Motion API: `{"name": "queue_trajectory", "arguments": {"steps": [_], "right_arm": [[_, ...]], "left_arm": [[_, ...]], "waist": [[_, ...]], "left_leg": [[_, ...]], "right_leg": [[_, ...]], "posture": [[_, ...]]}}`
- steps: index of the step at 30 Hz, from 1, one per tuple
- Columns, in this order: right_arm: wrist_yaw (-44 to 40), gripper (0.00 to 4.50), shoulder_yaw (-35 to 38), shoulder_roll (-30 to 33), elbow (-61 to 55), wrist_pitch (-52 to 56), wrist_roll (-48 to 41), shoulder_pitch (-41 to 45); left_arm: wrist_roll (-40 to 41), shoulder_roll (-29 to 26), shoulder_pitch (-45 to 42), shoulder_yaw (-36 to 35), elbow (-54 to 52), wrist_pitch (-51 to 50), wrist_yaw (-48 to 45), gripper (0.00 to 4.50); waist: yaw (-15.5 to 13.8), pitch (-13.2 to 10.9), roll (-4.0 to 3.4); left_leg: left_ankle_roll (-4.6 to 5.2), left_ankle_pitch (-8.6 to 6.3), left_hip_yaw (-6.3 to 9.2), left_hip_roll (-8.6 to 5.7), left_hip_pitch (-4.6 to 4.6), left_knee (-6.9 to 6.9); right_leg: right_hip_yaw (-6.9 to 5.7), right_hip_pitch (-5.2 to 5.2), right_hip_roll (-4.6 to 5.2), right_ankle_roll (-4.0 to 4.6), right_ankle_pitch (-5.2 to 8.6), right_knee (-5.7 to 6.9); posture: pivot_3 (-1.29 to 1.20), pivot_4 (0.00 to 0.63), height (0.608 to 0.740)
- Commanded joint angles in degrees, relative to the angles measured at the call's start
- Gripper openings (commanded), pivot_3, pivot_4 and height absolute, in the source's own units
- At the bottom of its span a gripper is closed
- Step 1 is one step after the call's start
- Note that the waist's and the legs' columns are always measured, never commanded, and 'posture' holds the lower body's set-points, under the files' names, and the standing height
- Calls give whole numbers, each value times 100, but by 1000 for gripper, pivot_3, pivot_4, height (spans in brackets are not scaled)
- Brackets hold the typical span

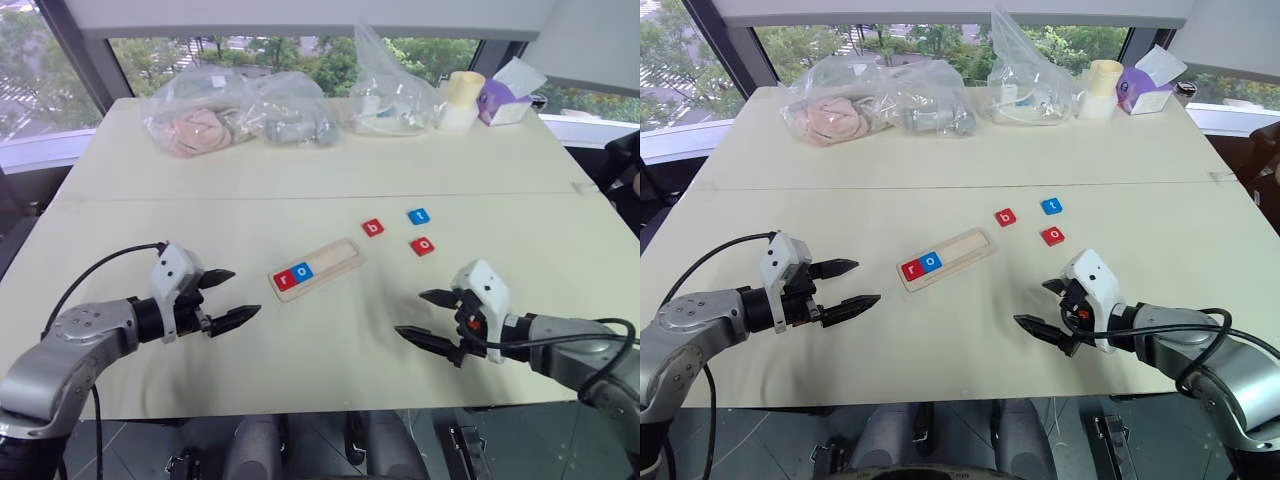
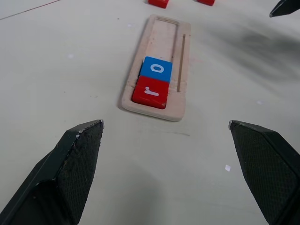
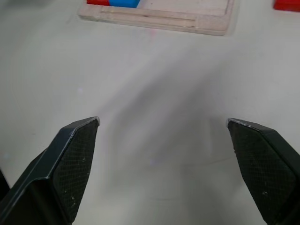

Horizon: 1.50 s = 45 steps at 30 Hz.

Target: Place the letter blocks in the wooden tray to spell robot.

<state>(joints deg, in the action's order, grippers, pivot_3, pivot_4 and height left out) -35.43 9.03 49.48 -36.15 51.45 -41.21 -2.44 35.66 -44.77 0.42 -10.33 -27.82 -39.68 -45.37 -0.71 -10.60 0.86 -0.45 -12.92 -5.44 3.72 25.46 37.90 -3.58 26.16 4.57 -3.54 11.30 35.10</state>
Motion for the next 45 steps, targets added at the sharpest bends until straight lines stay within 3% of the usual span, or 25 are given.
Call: {"name": "queue_trajectory", "arguments": {"steps": [1,9,12,26,32,38,45], "right_arm": [[-125,4472,-15,20,65,-188,156,11],[-234,4472,-51,-8,186,-291,302,140],[-166,4472,-166,-61,251,-401,506,204],[-238,4472,-214,-143,406,-420,750,495],[-77,4472,-345,-323,283,-364,765,592],[71,4472,-379,-443,-71,-154,647,706],[234,4472,-210,-441,-729,349,162,885]], "left_arm": [[78,-3,94,-143,-211,85,-42,4500],[104,101,40,-146,-196,19,159,4500],[-376,16,-3,83,-94,78,433,4500],[-294,-217,-629,14,377,203,-169,4500],[-723,-55,-1004,881,859,688,-706,4500],[-1700,487,-1830,1850,2326,1794,-995,4500],[-2081,880,-2108,2310,3023,2287,-1412,4500]], "waist": [[1,0,0],[0,0,0],[-1,0,0],[-1,0,0],[-4,0,0],[-15,1,-1],[-1,3,0]], "left_leg": [[0,0,-1,0,0,0],[0,0,0,0,-1,0],[0,0,0,0,-1,0],[0,0,-1,0,-1,4],[12,7,-22,-1,0,3],[15,9,-22,-2,-2,7],[19,9,-25,0,1,5]], "right_leg": [[0,1,0,0,0,0],[0,0,-1,0,0,1],[0,0,-1,0,0,0],[-1,0,-3,1,-1,4],[-1,-3,-1,10,-6,3],[-2,-5,-1,12,-8,9],[-1,1,-3,15,-10,12]], "posture": [[0,150,739],[0,150,739],[0,150,739],[0,150,739],[0,150,739],[0,150,739],[0,150,739]]}}
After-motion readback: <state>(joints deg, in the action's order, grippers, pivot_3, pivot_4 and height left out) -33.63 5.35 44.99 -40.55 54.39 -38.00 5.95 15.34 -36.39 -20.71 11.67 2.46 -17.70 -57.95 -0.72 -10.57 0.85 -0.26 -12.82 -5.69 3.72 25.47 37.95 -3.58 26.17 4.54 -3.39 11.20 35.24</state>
